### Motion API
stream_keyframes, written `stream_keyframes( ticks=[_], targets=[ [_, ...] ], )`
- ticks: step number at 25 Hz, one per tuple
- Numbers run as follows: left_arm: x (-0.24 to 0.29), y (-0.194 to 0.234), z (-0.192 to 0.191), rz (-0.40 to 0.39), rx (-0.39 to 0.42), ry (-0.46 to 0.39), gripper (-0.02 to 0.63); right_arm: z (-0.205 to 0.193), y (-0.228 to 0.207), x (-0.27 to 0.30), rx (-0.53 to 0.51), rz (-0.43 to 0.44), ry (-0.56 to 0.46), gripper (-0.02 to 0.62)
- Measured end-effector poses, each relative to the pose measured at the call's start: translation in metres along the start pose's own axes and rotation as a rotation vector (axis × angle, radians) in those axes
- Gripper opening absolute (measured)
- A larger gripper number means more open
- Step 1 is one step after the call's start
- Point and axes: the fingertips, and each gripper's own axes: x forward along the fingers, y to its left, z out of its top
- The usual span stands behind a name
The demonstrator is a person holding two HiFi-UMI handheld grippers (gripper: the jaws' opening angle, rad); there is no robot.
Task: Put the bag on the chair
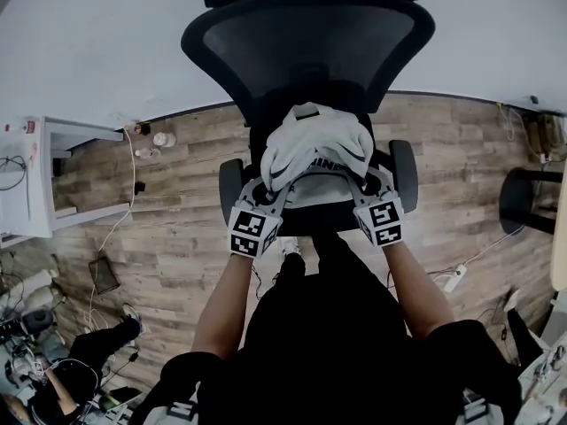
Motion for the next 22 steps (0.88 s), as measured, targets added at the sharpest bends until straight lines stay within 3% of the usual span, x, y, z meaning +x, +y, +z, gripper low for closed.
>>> stream_keyframes(
  ticks=[13,22],
  targets=[
    [0.057,0.028,-0.04,0.04,-0.052,0.141,0.095,-0.043,-0.023,0.064,0.028,0.075,0.139,0.071],
    [0.074,0.031,-0.043,0.05,-0.036,0.14,0.097,-0.054,-0.032,0.075,0.03,0.091,0.13,0.071]
  ],
)
